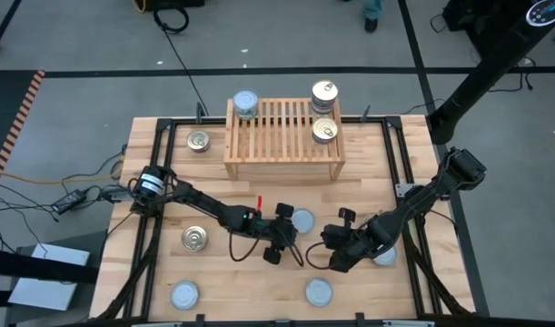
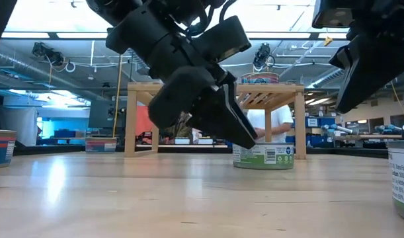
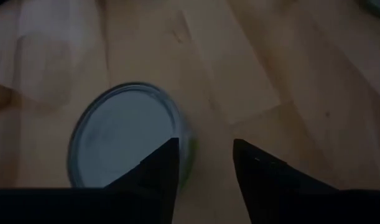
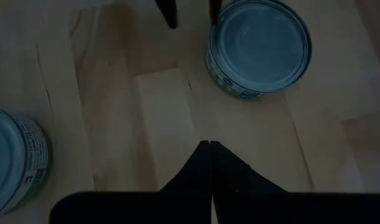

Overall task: Stack canned seafood by type on shelf
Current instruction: Put the green tuna can on the shelf

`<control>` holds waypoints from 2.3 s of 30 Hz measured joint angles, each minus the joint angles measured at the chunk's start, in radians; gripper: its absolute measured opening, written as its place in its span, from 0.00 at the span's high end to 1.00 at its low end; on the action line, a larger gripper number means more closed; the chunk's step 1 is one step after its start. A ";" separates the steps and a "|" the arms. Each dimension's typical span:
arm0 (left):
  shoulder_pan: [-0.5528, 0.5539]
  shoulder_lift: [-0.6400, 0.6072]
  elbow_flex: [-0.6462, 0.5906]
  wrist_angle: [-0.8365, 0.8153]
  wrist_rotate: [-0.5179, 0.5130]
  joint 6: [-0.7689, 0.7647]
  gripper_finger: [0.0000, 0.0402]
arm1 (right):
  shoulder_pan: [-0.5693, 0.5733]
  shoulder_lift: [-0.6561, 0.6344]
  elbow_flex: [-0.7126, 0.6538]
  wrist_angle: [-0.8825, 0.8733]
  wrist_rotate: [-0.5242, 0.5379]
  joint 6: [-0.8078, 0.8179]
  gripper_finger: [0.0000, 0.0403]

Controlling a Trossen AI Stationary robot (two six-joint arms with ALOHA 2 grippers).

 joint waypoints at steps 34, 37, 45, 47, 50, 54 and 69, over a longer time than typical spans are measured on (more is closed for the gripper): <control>-0.029 -0.011 0.020 -0.065 0.002 0.027 0.99 | 0.000 0.000 0.000 0.016 0.000 -0.009 0.99; -0.021 -0.023 0.037 -0.085 0.060 -0.006 1.00 | 0.000 0.000 0.000 0.027 0.002 -0.011 0.98; 0.011 -0.064 0.039 -0.093 0.101 -0.105 1.00 | -0.004 0.008 0.000 0.146 0.081 -0.115 0.90; 0.020 -0.075 0.039 -0.097 0.126 -0.130 1.00 | -0.004 0.008 0.000 0.159 0.108 -0.145 0.87; 0.036 -0.089 0.039 -0.089 0.165 -0.160 1.00 | -0.004 0.008 0.000 0.169 0.154 -0.164 0.81; 0.058 -0.096 0.039 -0.089 0.206 -0.195 1.00 | -0.004 0.008 0.000 0.174 0.205 -0.193 0.72; 0.119 -0.108 0.039 -0.042 0.344 -0.270 1.00 | 0.013 0.008 0.000 0.192 0.255 -0.282 0.45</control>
